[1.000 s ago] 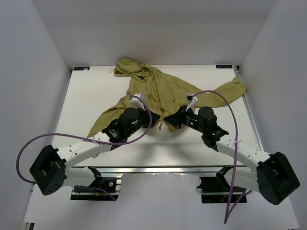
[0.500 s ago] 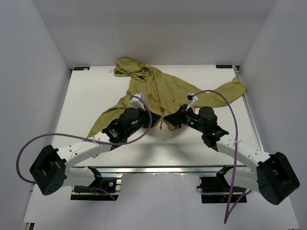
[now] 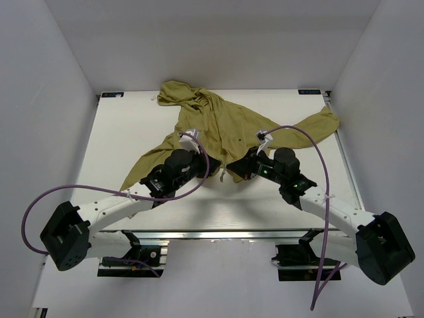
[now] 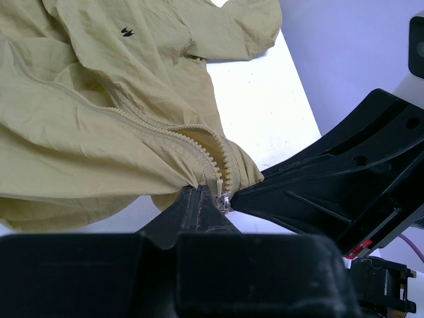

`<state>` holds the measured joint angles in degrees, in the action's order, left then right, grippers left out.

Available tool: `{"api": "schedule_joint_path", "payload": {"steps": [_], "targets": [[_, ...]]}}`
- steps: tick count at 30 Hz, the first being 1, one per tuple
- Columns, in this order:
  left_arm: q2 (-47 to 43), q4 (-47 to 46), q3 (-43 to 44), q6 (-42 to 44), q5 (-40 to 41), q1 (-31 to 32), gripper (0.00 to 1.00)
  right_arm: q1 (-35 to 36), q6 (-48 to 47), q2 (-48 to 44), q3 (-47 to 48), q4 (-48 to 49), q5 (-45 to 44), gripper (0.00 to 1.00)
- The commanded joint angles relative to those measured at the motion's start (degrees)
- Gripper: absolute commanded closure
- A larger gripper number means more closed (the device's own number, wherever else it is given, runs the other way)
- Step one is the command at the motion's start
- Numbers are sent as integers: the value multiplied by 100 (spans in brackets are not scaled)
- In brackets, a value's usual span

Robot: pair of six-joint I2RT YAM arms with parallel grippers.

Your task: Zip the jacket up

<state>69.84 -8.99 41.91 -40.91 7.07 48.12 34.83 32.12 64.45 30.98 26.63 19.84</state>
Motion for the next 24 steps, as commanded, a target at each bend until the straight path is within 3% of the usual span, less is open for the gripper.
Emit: {"api": "schedule_joint_path", "payload": {"steps": [1, 24], "targets": [[-199, 29, 107, 48, 14, 22, 100, -29, -171, -81, 242, 62, 134, 100], [-111, -50, 116, 74, -285, 31, 100, -38, -57, 77, 373, 404, 117, 100]]}}
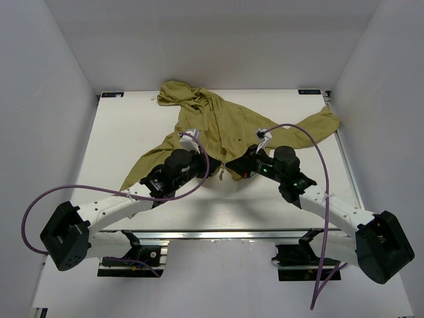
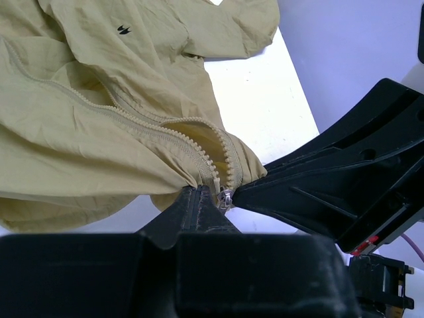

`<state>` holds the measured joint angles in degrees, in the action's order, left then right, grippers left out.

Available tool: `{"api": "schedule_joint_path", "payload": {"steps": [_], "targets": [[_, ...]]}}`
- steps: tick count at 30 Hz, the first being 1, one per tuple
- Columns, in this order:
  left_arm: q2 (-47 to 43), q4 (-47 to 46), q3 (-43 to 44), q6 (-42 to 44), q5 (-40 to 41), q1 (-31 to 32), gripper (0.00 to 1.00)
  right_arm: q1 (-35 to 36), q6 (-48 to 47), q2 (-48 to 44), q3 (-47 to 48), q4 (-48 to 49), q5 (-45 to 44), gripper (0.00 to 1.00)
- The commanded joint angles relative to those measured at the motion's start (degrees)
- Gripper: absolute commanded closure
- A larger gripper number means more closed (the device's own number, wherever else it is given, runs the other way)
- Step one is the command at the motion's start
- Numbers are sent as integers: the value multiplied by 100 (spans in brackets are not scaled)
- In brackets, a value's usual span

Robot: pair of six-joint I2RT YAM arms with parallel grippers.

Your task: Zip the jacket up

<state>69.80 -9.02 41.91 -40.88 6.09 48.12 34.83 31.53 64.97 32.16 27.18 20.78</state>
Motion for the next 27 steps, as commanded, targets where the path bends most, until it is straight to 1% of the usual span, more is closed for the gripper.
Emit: {"api": "schedule_joint_path", "payload": {"steps": [1, 17, 18, 19, 21, 27], "targets": [[-116, -48, 107, 54, -178, 22, 100, -29, -6, 16, 255, 323, 32, 100], [-344, -311, -113, 344, -609, 31, 100, -38, 187, 7, 229, 367, -109, 100], [-370, -320, -148, 388, -809, 22, 100, -29, 213, -2, 186, 454, -117, 100], [-362, -303, -131, 397, -811, 31, 100, -29, 248, -11, 176, 472, -126, 100], [-371, -294, -157, 449, -846, 22, 100, -38, 275, -11, 168, 508, -57, 100], [-327, -233, -148, 818, -1302, 22, 100, -160, 336, -11, 124, 560, 268, 100]]}}
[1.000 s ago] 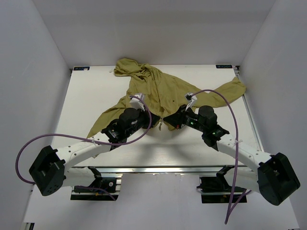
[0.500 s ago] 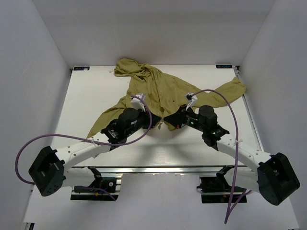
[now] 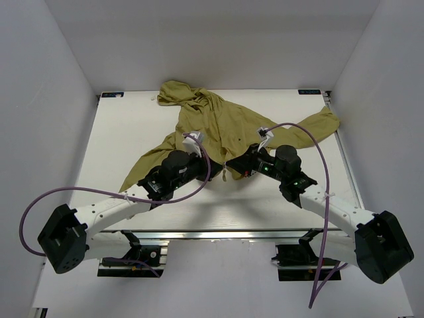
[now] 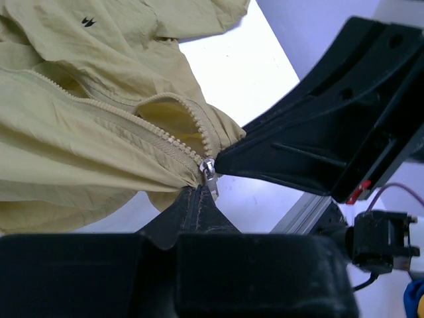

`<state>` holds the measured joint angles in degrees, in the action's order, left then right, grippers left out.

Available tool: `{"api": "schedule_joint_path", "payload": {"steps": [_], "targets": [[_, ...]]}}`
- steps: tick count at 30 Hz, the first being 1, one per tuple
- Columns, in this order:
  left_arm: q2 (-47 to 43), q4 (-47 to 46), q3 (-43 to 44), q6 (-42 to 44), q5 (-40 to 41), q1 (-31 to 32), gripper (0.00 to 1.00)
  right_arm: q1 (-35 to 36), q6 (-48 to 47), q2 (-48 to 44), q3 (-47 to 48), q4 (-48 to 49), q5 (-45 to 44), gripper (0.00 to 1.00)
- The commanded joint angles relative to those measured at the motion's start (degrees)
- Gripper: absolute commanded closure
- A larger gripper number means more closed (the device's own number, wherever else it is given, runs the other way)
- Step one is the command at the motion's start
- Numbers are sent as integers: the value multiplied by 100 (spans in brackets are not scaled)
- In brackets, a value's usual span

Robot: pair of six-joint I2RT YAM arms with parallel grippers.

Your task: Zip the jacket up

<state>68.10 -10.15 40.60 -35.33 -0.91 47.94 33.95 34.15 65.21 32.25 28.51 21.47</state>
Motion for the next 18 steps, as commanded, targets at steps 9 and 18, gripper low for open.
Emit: {"api": "schedule_joint_path", "payload": {"steps": [9, 18], "targets": [[-156, 100, -35, 712, -1447, 40, 100, -310, 259, -96, 62, 585, 392, 100], [-139, 356, -78, 870, -1965, 66, 100, -372, 583, -96, 18, 857, 173, 100]]}}
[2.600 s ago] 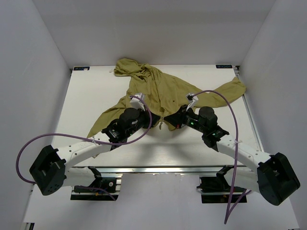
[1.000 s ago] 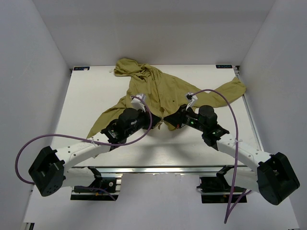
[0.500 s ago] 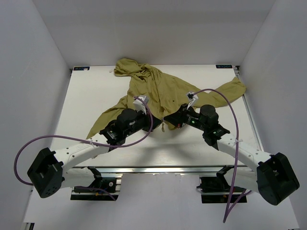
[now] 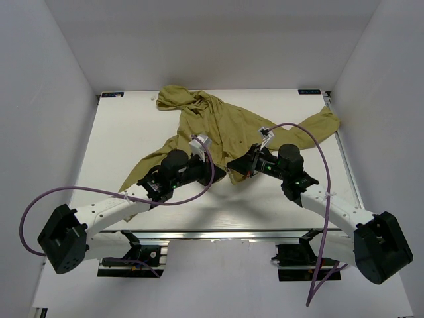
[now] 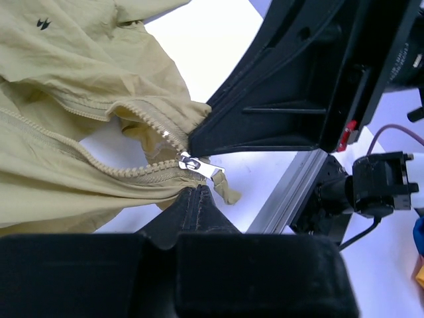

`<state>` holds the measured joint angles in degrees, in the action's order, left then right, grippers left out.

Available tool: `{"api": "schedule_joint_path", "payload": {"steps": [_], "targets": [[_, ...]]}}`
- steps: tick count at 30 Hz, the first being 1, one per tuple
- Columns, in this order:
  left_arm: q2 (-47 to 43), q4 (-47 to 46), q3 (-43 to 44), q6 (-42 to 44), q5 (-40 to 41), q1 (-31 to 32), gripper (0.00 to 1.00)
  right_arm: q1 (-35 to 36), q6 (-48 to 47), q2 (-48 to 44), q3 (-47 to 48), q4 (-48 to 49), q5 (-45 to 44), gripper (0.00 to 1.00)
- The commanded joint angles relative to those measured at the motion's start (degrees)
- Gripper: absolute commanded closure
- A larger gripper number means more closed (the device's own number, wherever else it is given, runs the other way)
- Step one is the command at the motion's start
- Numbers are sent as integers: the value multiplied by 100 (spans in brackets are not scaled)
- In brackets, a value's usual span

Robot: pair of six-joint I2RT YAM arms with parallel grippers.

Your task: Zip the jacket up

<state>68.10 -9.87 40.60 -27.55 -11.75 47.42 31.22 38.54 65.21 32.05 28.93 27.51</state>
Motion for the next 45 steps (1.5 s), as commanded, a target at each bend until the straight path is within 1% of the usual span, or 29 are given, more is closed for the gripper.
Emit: {"api": "schedule_joint_path", "payload": {"steps": [1, 5, 9, 11, 15, 18, 20, 21, 24, 25, 26, 27, 29, 32, 33, 34, 37, 38, 39, 40, 41, 42, 43, 44, 45], "targets": [[-139, 336, -78, 109, -925, 118, 100, -90, 171, -88, 29, 842, -439, 100], [-147, 503, -70, 119, -979, 127, 100, -90, 215, -131, -32, 878, -466, 100], [-235, 609, -87, -48, -646, 127, 100, -90, 49, -166, -6, 519, -334, 100], [-270, 627, -70, -40, -539, 127, 100, -90, -22, -175, 29, 106, -316, 100], [-306, 600, -105, -110, -671, 136, 100, -90, 21, -307, -129, 60, -378, 100], [-297, 828, -35, -189, -391, 127, 100, -90, -22, -307, -68, -106, -281, 100], [-288, 960, 88, -242, -285, 127, 100, -90, -66, -307, 2, -255, -176, 92], [-288, 960, 132, -294, -249, 127, 100, -90, -66, -325, 20, -300, -132, 87], [-244, 1188, 281, -435, -91, 136, 100, -90, -128, -334, 99, -554, -9, 80], [-201, 1311, 334, -461, -56, 136, 100, -90, -137, -334, 134, -668, 44, 72], [-157, 1382, 456, -488, -47, 127, 100, -90, -206, -334, 169, -756, 88, 69], [-121, 1443, 510, -523, 14, 127, 100, -99, -224, -316, 231, -975, 114, 63], [-25, 1584, 624, -558, 50, 127, 100, -90, -320, -333, 257, -1143, 176, 61], [28, 1672, 695, -620, 129, 127, 100, -99, -417, -395, 319, -1451, 167, 51], [28, 1698, 738, -629, 146, 127, 100, -90, -531, -421, 397, -1573, 124, 45], [37, 1734, 765, -637, 155, 127, 100, -99, -637, -448, 450, -1914, -16, 43], [46, 1856, 897, -690, 278, 127, 100, -81, -1076, -684, 626, -2512, -280, 35], [55, 1909, 932, -716, 322, 127, 100, -81, -1208, -833, 688, -2680, -324, 29], [81, 1953, 976, -725, 366, 119, 100, -73, -1548, -913, 749, -2821, -351, 11], [81, 2006, 1037, -752, 410, 127, 100, -72, -1717, -992, 845, -2883, -403, 11], [107, 2050, 1081, -769, 428, 110, 100, -38, -1884, -1141, 907, -3284, -456, 11], [134, 2076, 1108, -769, 410, 110, 100, -11, -2138, -1203, 978, -3436, -457, 11], [160, 2085, 1152, -787, 393, 92, 100, 41, -2689, -1265, 1057, -3594, -561, 10], [186, 2103, 1187, -804, 332, 75, 100, 207, -2973, -1343, 1205, -3944, -667, 10], [247, 2173, 1222, -805, 305, 66, 100, 365, -3297, -1388, 1259, -4069, -763, 11]]}}
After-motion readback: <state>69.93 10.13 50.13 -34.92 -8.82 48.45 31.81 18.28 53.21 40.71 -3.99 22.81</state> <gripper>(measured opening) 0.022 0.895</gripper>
